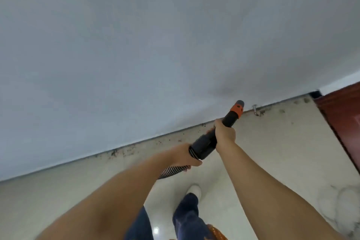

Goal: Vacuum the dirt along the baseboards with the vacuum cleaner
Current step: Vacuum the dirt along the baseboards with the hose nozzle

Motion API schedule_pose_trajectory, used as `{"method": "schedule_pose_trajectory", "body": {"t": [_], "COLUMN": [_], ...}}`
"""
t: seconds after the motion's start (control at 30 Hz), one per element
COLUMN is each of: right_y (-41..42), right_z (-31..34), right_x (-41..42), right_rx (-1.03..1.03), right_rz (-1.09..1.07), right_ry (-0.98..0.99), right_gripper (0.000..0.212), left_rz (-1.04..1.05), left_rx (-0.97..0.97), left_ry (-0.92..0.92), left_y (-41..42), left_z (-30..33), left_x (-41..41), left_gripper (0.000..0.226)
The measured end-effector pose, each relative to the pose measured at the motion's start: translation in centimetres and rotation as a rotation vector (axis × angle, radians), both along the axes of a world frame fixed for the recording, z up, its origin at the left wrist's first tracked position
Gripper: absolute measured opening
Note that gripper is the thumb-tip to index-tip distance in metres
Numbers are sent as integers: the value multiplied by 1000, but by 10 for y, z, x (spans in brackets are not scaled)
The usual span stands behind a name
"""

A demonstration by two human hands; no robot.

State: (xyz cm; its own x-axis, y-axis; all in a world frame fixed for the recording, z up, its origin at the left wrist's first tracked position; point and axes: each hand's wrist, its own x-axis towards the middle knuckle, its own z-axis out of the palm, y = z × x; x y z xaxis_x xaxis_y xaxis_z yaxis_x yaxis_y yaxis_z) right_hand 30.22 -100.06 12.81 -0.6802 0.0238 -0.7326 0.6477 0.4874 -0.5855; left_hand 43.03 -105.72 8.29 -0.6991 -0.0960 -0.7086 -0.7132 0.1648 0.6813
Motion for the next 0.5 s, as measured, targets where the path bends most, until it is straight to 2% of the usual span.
{"method": "schedule_pose_trajectory", "body": {"t": [0.1,0.23,0.3,0.4,0.5], "right_y": [18,39,52,65,71], "right_z": [-21,-54,-68,-88,-109], "right_x": [-11,7,25,52,82], "right_rx": [78,177,205,185,150], "right_rz": [165,383,454,541,651], "right_ry": [-50,-149,-215,-268,-298], "right_gripper": [24,50,54,40,27], "left_rz": [182,368,429,549,727], "left_rx": [63,148,185,222,215], "left_ry": [-34,-79,-108,-112,-103], "left_y": [48,87,106,141,179], "left_z": [-13,-27,-34,-49,-67], "left_x": [0,26,47,77,103], "left_gripper": [10,16,26,37,30]}}
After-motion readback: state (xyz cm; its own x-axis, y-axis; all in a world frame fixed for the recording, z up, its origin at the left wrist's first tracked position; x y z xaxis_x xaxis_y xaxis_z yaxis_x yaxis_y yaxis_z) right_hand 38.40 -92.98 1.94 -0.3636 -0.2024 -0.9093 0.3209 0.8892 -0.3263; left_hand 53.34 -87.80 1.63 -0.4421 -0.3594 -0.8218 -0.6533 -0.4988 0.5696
